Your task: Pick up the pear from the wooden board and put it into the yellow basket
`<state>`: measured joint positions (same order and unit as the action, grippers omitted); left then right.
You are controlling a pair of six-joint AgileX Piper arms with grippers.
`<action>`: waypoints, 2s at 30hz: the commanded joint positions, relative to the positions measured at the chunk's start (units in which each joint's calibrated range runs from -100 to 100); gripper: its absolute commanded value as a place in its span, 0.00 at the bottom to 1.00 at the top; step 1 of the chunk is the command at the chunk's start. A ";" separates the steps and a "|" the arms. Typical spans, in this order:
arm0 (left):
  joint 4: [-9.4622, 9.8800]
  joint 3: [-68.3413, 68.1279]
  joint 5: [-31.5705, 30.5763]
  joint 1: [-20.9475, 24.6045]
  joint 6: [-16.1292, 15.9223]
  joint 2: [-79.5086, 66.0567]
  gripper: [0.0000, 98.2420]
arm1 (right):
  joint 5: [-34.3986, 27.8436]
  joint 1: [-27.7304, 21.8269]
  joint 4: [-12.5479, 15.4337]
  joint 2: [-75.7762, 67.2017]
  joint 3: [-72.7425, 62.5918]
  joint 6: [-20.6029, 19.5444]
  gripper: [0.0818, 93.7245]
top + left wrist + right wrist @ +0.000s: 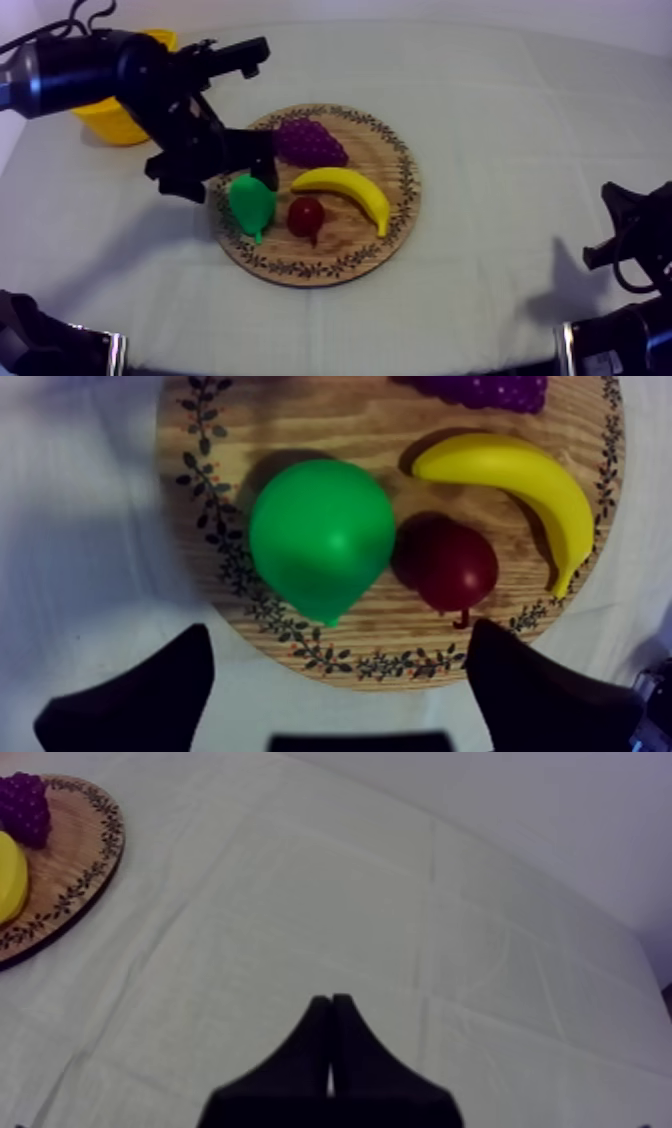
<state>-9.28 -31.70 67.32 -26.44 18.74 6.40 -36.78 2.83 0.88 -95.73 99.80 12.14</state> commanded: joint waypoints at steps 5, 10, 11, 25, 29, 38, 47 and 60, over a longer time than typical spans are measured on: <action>-0.49 0.48 -1.22 0.21 -0.56 5.06 0.95 | 0.01 0.01 0.02 -0.03 -0.02 0.00 0.00; -1.31 1.29 -2.13 0.73 -1.39 8.29 0.93 | 0.01 0.01 0.02 -0.03 -0.02 0.00 0.00; -1.45 1.47 -2.27 0.81 -1.55 8.89 0.93 | 0.01 0.01 0.02 -0.03 -0.02 0.00 0.00; -2.12 6.29 -0.91 1.23 -3.30 15.08 0.81 | 0.01 0.01 0.02 -0.03 -0.02 0.00 0.00; -2.07 7.45 -0.14 1.20 -3.44 16.43 0.75 | 0.01 0.01 0.02 -0.03 -0.02 0.00 0.00; -1.96 8.34 0.44 1.15 -2.54 17.90 0.58 | 0.01 0.01 0.02 -0.03 -0.02 0.00 0.00; -2.05 7.76 0.14 1.14 -2.65 16.43 0.53 | 0.01 0.01 0.02 -0.03 -0.02 0.00 0.00; -1.70 8.98 3.05 1.06 -4.79 8.16 0.54 | 0.01 0.01 0.02 -0.03 -0.02 0.00 0.00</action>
<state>-11.06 -22.75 70.05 -25.41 14.06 15.66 -36.78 2.83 0.88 -95.73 99.80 12.14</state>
